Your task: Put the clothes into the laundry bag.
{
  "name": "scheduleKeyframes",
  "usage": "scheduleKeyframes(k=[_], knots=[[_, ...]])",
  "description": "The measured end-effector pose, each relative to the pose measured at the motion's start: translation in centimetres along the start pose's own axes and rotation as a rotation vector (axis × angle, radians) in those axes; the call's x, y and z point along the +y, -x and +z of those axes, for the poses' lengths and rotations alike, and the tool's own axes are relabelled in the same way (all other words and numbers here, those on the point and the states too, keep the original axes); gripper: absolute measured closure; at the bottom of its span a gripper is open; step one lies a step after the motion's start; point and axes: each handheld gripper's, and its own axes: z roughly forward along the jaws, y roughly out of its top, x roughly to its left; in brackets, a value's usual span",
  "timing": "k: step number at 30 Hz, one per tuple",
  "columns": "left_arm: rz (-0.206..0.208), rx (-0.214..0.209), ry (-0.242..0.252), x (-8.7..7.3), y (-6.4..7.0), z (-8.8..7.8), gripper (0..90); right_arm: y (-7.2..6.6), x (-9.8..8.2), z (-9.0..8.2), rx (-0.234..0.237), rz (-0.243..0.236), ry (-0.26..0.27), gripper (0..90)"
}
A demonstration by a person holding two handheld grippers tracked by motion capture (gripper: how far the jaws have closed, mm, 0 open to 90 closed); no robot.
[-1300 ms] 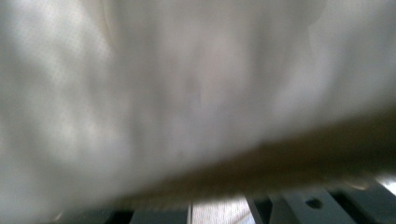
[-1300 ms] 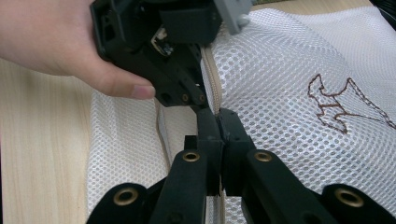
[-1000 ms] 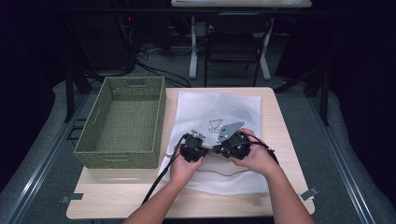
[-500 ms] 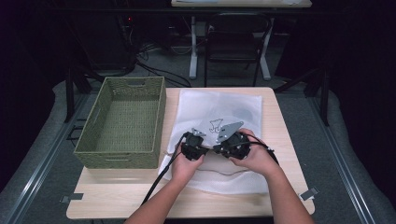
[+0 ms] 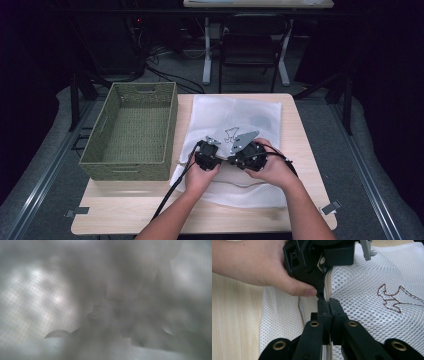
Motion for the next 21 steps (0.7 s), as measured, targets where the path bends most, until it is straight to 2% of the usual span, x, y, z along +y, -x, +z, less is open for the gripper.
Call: scheduleKeyframes(k=[3,5,7,9,11,16,17,18,21], knots=[[-0.018,-0.005,0.006,0.1,0.0,0.2,83.8,0.0,0.0,0.1,0.000,0.004,-0.005,89.1],[-0.009,-0.004,0.004,0.1,0.0,0.2,83.7,0.1,0.0,0.1,-0.002,-0.002,-0.005,89.1],[0.000,-0.023,-0.012,0.1,0.0,-0.2,83.0,0.1,0.0,0.0,-0.002,0.001,-0.001,89.1],[0.008,-0.028,-0.007,0.0,0.1,-0.6,81.1,0.2,-0.1,-0.2,-0.001,0.001,0.007,89.1],[0.015,-0.022,0.004,-0.1,0.2,-1.1,78.2,0.3,-0.1,-0.3,-0.002,0.010,0.014,89.1],[0.044,-0.060,-0.010,-0.4,0.6,-2.7,66.6,0.4,-0.2,-0.6,-0.002,0.016,0.022,89.0],[0.044,-0.055,0.001,-0.5,0.8,-2.9,64.3,0.4,-0.2,-0.7,-0.004,0.016,0.024,89.0],[0.062,-0.053,-0.003,-0.6,0.9,-3.3,61.9,0.4,-0.2,-0.7,-0.006,0.018,0.027,89.0],[0.079,-0.076,-0.017,-0.8,1.2,-4.3,58.3,0.4,-0.2,-0.9,-0.006,0.027,0.030,89.0]])
